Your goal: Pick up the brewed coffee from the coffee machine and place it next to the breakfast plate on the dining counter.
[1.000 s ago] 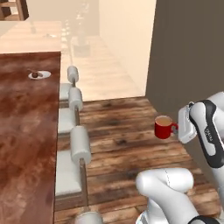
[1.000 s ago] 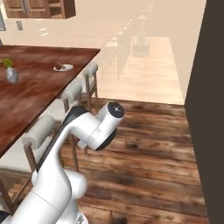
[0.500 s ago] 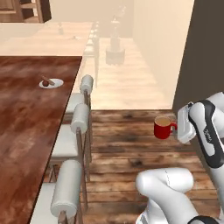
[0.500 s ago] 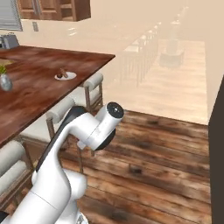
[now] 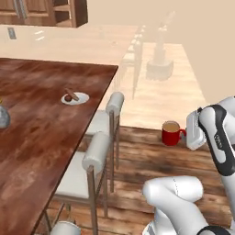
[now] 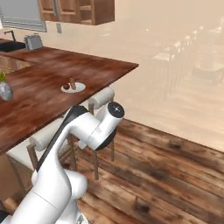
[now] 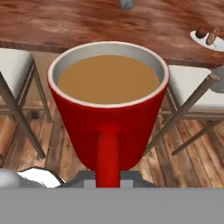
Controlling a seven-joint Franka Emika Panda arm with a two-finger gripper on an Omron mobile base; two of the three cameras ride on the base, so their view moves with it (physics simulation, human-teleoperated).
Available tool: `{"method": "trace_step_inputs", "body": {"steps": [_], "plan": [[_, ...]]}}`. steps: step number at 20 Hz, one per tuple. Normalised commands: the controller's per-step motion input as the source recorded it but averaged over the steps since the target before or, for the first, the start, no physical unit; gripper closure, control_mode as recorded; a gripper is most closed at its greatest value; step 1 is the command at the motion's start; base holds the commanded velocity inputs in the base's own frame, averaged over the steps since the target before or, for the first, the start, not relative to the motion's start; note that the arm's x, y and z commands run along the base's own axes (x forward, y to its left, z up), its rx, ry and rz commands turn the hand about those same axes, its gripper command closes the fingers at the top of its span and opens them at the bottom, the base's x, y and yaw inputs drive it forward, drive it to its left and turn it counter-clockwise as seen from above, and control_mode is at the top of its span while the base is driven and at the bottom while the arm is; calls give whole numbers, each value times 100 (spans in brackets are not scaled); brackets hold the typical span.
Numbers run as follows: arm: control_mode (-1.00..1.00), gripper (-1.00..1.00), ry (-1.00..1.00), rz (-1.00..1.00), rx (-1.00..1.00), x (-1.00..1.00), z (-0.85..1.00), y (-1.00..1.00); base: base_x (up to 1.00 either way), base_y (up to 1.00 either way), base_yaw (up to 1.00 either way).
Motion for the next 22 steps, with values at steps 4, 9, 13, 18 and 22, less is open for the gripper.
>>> {"method": "trace_step_inputs", "body": {"steps": [4, 9, 13, 18, 22], "plan": [[100, 100, 0, 0, 0, 0, 0, 0, 100, -15, 37], [100, 100, 0, 0, 0, 0, 0, 0, 100, -5, 36], [100, 100, 0, 0, 0, 0, 0, 0, 100, 0, 37], [100, 100, 0, 0, 0, 0, 0, 0, 100, -1, 39], [100, 100, 0, 0, 0, 0, 0, 0, 100, -9, 44]]}}
